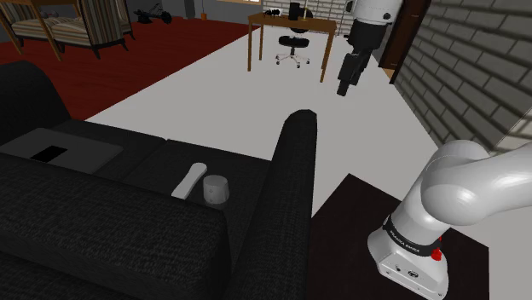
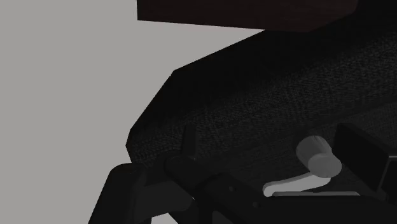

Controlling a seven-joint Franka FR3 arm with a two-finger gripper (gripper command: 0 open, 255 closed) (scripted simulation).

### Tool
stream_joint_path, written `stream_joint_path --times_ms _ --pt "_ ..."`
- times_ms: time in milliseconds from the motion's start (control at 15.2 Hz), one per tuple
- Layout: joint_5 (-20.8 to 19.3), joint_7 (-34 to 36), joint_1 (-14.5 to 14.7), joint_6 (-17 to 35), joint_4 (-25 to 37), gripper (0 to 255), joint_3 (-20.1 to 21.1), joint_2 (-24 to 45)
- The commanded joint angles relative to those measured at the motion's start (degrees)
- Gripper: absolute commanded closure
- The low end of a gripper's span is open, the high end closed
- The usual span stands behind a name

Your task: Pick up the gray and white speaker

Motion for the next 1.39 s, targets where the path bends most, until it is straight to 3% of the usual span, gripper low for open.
stream_joint_path --times_ms 0,660,1320 --pt "0.00 0.00 0.00 0.00 0.00 0 0.00 0.00" --pt "5.81 7.51 3.30 16.91 -6.07 0 5.55 11.34" --pt "9.75 13.99 6.20 33.43 -4.39 0 11.02 29.37"
